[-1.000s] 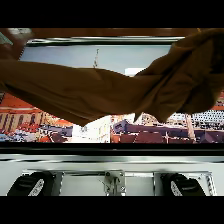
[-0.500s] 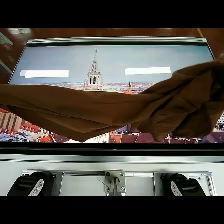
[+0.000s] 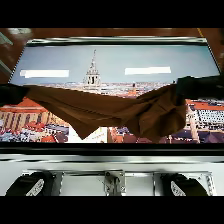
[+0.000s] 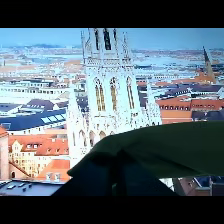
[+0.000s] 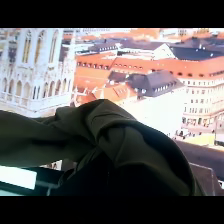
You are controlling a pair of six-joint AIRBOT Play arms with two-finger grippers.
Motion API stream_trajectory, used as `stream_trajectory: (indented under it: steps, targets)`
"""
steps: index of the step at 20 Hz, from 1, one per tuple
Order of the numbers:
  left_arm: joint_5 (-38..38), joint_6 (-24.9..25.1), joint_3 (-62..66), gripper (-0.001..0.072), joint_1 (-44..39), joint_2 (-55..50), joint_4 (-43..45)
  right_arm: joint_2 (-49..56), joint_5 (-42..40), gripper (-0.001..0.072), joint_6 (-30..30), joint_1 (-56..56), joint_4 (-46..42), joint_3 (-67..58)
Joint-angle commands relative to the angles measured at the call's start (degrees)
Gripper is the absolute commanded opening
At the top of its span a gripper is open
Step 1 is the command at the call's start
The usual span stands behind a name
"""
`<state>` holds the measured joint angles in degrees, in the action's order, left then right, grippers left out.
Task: Fold the shirts.
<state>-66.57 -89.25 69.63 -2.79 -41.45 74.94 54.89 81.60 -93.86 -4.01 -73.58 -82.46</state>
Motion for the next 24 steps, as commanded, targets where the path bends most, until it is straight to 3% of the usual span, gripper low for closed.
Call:
stream_trajectory:
  steps: [1,6,11,12,13,14,15,17,19,21,24]
  targets:
    - [9.18,-0.42,-1.66,0.0044,-0.17,-9.90,-3.50,12.31,-11.30,0.0062,-0.42,-0.02,-0.26,2.67]
    - [15.78,-0.42,-1.64,0.0045,-0.85,-28.70,-7.56,27.74,-30.67,0.0062,-0.98,-0.04,0.55,2.67]
    - [17.03,-0.46,-1.53,0.0091,-1.01,-41.81,-10.27,36.63,-35.60,0.0079,-1.70,-0.11,2.23,2.67]
    - [16.79,-0.46,-1.53,0.0174,-1.01,-43.01,-11.58,37.68,-35.56,0.0205,-1.68,-0.09,2.58,2.67]
    - [16.81,-0.50,-1.53,0.0373,-1.01,-43.65,-12.55,38.60,-35.71,0.0493,-1.68,-0.11,3.06,2.67]
    - [16.81,-0.61,-1.51,0.0599,-0.92,-43.85,-12.85,38.73,-35.63,0.0639,-1.64,-0.09,3.02,2.64]
    - [15.85,-0.55,-1.25,0.0694,-0.42,-43.69,-12.76,38.16,-35.23,0.0639,-1.33,0.04,2.71,2.64]
    - [8.48,-0.33,0.87,0.0692,2.47,-43.45,-12.17,35.41,-32.98,0.0639,1.66,1.16,-0.87,2.64]
    - [-2.67,5.60,1.75,0.0676,6.64,-43.17,-11.93,31.67,-28.50,0.0638,2.14,3.72,-10.56,2.64]
    - [-11.52,7.80,-0.79,0.0672,10.43,-42.38,-12.00,28.87,-21.27,0.0638,1.90,7.72,-18.75,2.64]
    - [-13.33,8.07,-12.28,0.0683,12.81,-39.28,-15.47,28.79,-10.12,0.0638,5.42,16.09,-16.00,3.74]
